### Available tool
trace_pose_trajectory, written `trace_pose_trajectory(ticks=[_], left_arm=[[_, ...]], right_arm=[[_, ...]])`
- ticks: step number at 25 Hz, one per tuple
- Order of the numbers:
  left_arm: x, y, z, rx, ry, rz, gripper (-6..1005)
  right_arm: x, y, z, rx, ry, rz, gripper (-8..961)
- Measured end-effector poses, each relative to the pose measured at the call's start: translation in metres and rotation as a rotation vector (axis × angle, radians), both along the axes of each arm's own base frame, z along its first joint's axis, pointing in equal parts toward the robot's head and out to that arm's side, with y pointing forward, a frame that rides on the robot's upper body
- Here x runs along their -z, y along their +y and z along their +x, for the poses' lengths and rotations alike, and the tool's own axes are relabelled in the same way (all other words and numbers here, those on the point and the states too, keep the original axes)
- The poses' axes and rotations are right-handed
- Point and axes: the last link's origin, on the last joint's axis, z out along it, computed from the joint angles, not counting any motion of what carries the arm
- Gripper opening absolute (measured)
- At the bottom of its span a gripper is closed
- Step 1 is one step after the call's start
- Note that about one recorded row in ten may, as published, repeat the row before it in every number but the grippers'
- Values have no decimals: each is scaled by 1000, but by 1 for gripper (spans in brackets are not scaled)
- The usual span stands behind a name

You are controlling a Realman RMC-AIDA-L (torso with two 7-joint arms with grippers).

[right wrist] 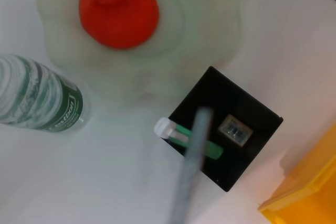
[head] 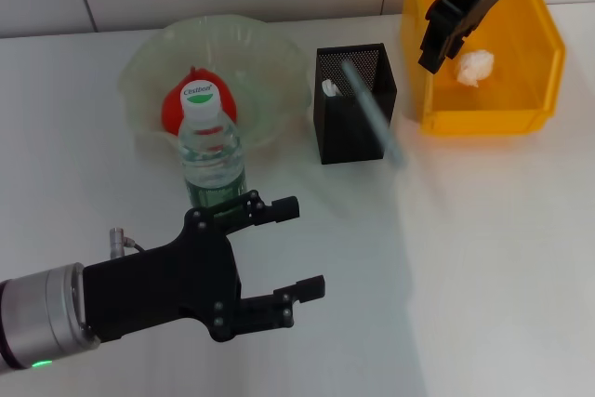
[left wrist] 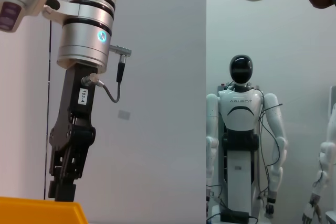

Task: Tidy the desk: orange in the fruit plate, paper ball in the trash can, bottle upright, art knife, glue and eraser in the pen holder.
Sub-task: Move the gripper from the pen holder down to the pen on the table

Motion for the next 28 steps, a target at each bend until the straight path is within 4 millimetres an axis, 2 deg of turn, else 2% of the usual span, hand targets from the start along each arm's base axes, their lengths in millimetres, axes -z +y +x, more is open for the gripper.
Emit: trace_pose_trajectory(ticks=[4, 10, 14, 18, 21, 23, 28], left_arm=[[-1, -1, 0, 4, -7, -4, 785], [-2, -2, 1, 6, -16, -4, 785], [-4, -2, -1, -3, -19, 4, 785], [-5, -4, -5, -10, -12, 5, 785], [-7, -5, -7, -16, -13, 6, 785], [-8, -5, -9, -19, -13, 9, 785], [-9, -5, -9, -20, -13, 10, 785]], right_arm=[[0, 1, -2, -5, 2, 10, 292], [-9, 0, -5, -2, 26, 38, 291], [-23, -6, -3, 23, 78, 53, 290], [-31, -20, 2, 56, 125, 46, 316], [-27, -39, 5, 67, 149, 43, 342], [-24, -43, 7, 68, 151, 40, 360], [-6, -63, 26, 42, 97, -6, 403]])
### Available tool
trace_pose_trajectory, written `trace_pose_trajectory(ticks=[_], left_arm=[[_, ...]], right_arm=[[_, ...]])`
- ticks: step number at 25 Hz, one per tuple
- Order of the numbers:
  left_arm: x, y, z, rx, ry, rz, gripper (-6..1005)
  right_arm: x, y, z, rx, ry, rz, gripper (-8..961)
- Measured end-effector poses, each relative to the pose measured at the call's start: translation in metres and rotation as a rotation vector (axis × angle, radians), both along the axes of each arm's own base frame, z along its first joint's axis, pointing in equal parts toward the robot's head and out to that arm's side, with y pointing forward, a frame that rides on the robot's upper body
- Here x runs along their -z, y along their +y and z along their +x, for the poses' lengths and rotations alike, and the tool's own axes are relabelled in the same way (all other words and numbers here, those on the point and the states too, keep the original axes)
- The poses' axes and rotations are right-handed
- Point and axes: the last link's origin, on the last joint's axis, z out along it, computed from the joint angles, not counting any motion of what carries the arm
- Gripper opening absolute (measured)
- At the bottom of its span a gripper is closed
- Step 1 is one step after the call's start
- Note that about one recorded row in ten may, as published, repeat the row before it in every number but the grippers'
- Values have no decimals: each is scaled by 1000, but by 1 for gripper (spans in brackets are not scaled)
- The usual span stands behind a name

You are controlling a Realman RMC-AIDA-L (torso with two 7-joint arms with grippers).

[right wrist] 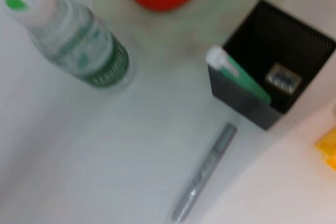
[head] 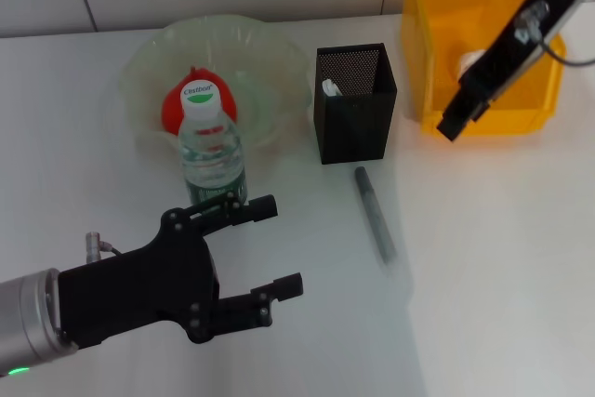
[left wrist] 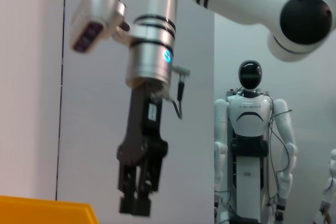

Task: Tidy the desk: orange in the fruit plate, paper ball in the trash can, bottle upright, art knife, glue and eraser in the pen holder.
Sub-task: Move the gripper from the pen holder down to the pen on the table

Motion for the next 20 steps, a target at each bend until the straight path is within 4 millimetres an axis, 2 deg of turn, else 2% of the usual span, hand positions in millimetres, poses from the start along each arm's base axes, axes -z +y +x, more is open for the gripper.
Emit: trace_pose_trajectory(ticks=[4, 9, 13, 20], left_arm=[[-7, 3, -2, -26, -21, 20, 785], [-8, 4, -4, -33, -16, 39, 785], [-11, 6, -7, -32, -5, 44, 785], [-12, 7, -7, -23, 5, 42, 785]], right_arm=[[15, -1, 19, 108, 4, 33, 414], [39, -15, 30, 160, 41, 64, 416], [69, -23, 44, 178, 54, 119, 416], [83, -23, 48, 147, 19, 170, 426]])
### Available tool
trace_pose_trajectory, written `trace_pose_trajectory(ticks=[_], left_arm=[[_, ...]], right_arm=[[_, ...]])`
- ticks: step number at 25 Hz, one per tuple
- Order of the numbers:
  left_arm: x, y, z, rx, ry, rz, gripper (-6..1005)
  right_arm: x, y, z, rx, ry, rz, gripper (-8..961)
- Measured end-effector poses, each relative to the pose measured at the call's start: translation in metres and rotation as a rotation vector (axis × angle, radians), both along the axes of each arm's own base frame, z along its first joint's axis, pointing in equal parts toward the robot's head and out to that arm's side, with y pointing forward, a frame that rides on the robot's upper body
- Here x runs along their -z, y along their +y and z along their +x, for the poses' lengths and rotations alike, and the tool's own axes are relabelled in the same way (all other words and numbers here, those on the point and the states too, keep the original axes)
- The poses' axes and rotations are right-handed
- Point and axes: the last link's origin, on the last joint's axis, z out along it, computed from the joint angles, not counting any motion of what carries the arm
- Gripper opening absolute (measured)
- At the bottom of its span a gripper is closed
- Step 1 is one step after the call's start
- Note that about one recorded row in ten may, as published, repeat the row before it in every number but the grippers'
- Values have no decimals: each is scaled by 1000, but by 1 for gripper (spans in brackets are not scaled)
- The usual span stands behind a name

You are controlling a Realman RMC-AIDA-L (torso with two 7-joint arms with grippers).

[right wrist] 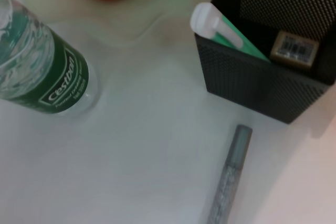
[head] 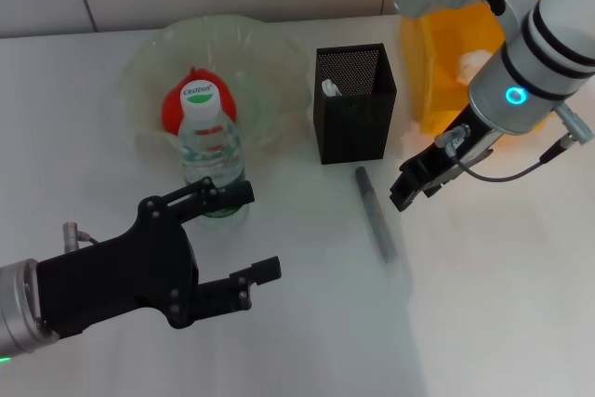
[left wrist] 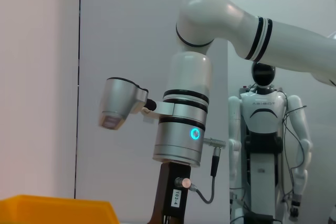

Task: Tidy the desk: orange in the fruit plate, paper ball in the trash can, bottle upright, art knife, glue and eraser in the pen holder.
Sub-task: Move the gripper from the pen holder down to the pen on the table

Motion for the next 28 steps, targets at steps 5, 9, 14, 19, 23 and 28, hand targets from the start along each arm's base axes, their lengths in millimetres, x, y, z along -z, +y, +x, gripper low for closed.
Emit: trace_pose_trajectory(ticks=[5, 9, 14, 19, 23, 28], left_arm=[[1, 0, 0, 8, 11, -11, 785], [2, 0, 1, 6, 10, -15, 785], [1, 1, 1, 6, 10, -15, 785], [-1, 3, 1, 2, 10, -8, 785], [-1, 3, 0, 1, 11, -4, 785], [-2, 4, 0, 3, 12, -2, 785]], right_arm=[[8, 3, 0, -21, -4, 8, 445], [12, 5, 1, -14, 6, 14, 460], [17, 6, 4, -8, 2, 9, 468], [21, 7, 7, 13, -1, -2, 470], [28, 11, 10, 22, -7, -6, 469], [36, 14, 9, 28, 21, 0, 468]])
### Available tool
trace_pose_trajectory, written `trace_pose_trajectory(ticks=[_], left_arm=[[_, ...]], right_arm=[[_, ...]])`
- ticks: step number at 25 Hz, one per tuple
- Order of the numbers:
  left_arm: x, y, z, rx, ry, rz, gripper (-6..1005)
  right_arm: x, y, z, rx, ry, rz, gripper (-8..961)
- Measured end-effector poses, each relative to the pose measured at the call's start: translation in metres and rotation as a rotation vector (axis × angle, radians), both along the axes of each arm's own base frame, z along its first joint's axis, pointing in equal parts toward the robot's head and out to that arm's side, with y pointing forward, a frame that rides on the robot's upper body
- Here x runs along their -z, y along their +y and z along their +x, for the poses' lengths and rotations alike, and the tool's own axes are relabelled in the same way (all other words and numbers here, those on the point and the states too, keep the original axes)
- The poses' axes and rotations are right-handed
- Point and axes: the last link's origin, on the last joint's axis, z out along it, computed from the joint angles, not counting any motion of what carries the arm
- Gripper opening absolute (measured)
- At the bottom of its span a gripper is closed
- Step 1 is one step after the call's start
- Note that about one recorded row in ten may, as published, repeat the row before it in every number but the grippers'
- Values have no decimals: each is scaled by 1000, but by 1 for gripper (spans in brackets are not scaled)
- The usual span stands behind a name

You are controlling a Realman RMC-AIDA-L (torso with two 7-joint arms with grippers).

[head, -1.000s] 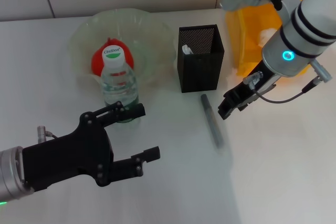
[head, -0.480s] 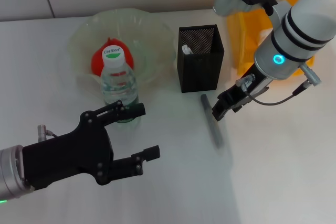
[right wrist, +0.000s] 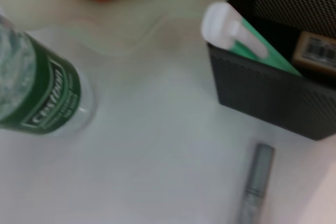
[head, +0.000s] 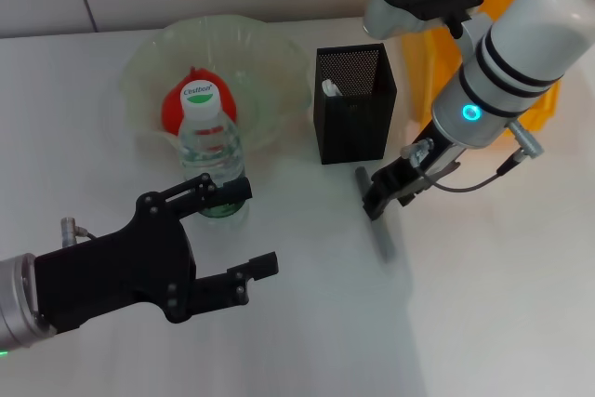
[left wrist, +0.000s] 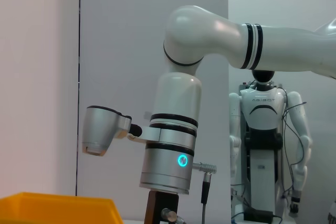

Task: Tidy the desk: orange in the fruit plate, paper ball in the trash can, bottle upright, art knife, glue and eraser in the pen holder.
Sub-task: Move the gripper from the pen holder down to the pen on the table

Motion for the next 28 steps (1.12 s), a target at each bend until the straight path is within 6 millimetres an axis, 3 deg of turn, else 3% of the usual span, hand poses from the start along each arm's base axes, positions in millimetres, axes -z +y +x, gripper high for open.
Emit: trace_pose_trajectory(ticks=[9, 28], left_arm=[[-1, 1, -1, 1, 2, 3, 785], [-2, -3, -3, -7, -1, 1, 785]], right_arm=[[11, 3, -1, 11, 3, -16, 467], [10, 0, 6, 29, -27, -33, 411]])
